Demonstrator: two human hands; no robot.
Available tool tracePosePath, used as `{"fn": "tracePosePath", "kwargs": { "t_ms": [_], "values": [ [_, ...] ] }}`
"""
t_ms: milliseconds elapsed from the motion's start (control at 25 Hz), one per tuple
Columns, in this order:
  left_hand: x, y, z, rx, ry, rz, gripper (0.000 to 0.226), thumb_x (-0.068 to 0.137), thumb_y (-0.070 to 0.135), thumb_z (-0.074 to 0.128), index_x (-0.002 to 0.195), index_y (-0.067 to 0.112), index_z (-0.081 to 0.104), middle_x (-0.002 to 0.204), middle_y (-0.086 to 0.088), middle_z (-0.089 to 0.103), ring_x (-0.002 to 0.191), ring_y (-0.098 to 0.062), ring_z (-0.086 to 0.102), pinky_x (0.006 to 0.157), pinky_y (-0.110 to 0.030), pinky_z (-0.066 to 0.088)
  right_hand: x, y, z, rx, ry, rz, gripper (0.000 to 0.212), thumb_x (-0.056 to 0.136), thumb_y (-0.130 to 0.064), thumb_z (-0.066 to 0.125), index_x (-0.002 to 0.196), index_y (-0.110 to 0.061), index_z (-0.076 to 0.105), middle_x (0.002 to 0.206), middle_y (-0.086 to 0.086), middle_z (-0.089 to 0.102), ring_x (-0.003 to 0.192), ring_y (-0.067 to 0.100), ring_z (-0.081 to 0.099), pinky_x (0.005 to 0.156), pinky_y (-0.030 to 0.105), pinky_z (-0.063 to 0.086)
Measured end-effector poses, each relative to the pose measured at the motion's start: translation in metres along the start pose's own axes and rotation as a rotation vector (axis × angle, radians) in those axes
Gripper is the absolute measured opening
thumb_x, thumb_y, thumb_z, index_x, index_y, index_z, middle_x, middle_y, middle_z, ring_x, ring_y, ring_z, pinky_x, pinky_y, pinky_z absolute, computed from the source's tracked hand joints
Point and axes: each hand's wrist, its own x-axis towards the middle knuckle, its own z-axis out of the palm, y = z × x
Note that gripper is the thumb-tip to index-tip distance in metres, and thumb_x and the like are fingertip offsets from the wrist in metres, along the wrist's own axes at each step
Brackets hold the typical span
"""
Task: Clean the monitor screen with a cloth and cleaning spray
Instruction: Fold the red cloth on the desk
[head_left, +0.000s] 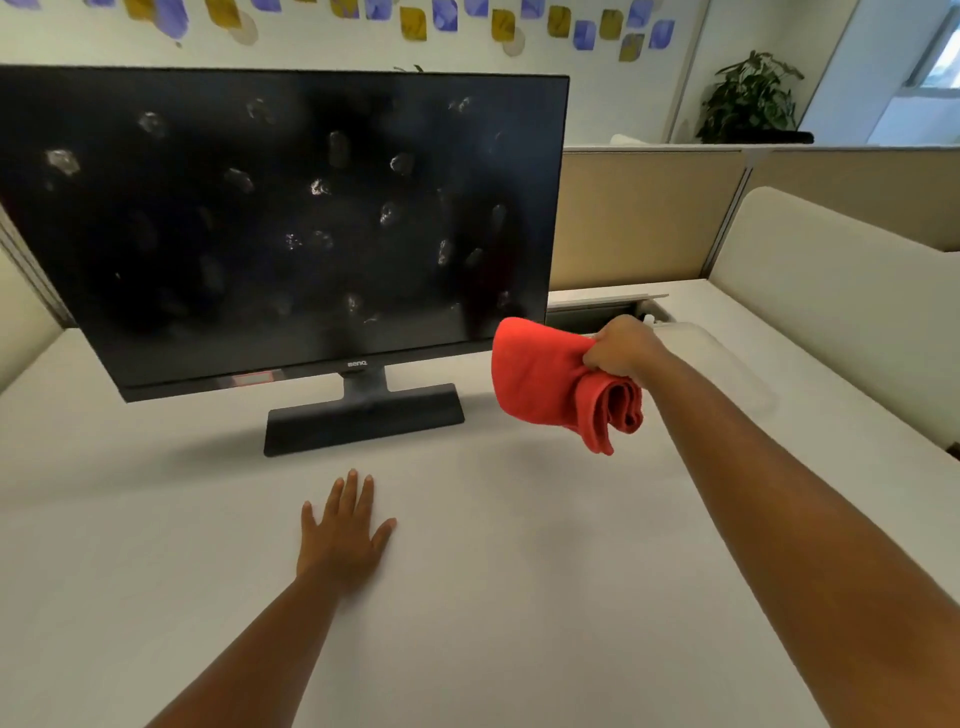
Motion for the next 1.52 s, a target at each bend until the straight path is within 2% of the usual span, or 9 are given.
{"fn": "tracePosePath", "kwargs": {
  "t_ms": [240,400,520,640,760,880,1000,1320,1520],
  "values": [
    [-0.019,-0.031,0.003,-0.05,0.013,-0.022,0.063,0.094,0.047,0.013,0.142,0.016,-0.012,0.154,-0.004,-0.013,0.141,-0.02,-0.008,0.114,-0.046,0.0,-0.037,-0.045,0.087,-0.024,0.056,-0.257,0.028,0.091,-0.013,0.048,0.115,-0.009,0.062,0.109,0.012,0.067,0.097,0.029,0.062,0.088,0.036,0.049],
    [-0.028,-0.046,0.0,-0.11,0.029,-0.054,0.058,0.096,0.043,0.016,0.143,0.015,-0.004,0.155,-0.001,-0.002,0.142,-0.017,-0.001,0.114,-0.045,0.006,-0.071,-0.024,0.147,-0.099,0.328,-0.749,0.035,0.073,-0.001,0.06,0.107,-0.005,0.069,0.103,0.013,0.072,0.09,0.025,0.071,0.075,0.031,0.056],
    [-0.032,-0.045,-0.004,-0.263,0.104,-0.081,0.053,0.096,0.039,0.02,0.144,0.017,0.01,0.154,-0.002,0.014,0.141,-0.019,0.011,0.114,-0.041,0.01,-0.091,0.0,0.179,-0.186,0.142,-0.865,0.042,0.057,-0.002,0.075,0.098,-0.009,0.072,0.096,0.009,0.075,0.083,0.019,0.073,0.063,0.028,0.058],
    [-0.027,-0.032,-0.012,-0.582,0.13,-0.062,0.047,0.095,0.038,0.029,0.137,0.016,0.036,0.145,-0.011,0.036,0.135,-0.026,0.03,0.11,-0.04,0.022,-0.099,0.004,0.176,-0.198,-0.1,-0.901,0.047,0.079,-0.002,0.059,0.125,-0.01,0.057,0.129,0.008,0.06,0.118,0.018,0.058,0.095,0.027,0.047],
    [-0.021,-0.008,-0.02,-0.839,0.126,-0.027,0.042,0.092,0.04,0.041,0.121,0.014,0.057,0.124,-0.013,0.059,0.119,-0.029,0.05,0.097,-0.036,0.037,-0.098,0.0,0.16,-0.104,-0.302,-0.782,0.04,0.089,-0.028,0.056,0.128,-0.017,0.055,0.134,0.002,0.055,0.126,0.016,0.048,0.108,0.029,0.036],
    [-0.018,0.009,-0.025,-0.94,0.179,-0.124,0.04,0.088,0.035,0.053,0.118,0.008,0.057,0.118,-0.013,0.062,0.108,-0.03,0.055,0.092,-0.039,0.042,-0.083,0.001,0.155,0.11,-0.119,-0.475,0.039,0.087,-0.031,0.06,0.122,-0.014,0.059,0.123,0.006,0.062,0.116,0.022,0.055,0.101,0.032,0.041],
    [-0.015,0.014,-0.03,-1.036,0.255,-0.229,0.035,0.083,0.027,0.063,0.111,0.007,0.06,0.12,-0.013,0.06,0.11,-0.031,0.053,0.095,-0.04,0.041,-0.073,0.006,0.16,-0.053,-0.221,-0.255,0.056,0.083,-0.036,0.064,0.132,-0.013,0.048,0.129,0.009,0.056,0.12,0.026,0.05,0.098,0.032,0.04],
    [-0.018,0.0,-0.045,-1.231,0.398,-0.213,0.029,0.078,0.015,0.069,0.105,0.007,0.066,0.121,-0.015,0.06,0.12,-0.028,0.05,0.107,-0.041,0.034,-0.058,-0.018,0.142,0.014,-0.276,-0.224,0.033,0.074,-0.026,0.075,0.103,-0.009,0.07,0.093,0.008,0.069,0.082,0.018,0.055,0.058,0.023,0.039],
    [0.002,-0.013,-0.086,-1.402,0.453,-0.12,0.032,0.077,0.01,0.068,0.108,0.005,0.063,0.129,-0.015,0.054,0.121,-0.021,0.049,0.107,-0.035,0.033,-0.034,-0.048,0.098,0.088,-0.122,-0.281,0.024,0.078,-0.021,0.071,0.098,-0.009,0.072,0.098,0.014,0.071,0.081,0.022,0.058,0.069,0.026,0.041]
  ]
}}
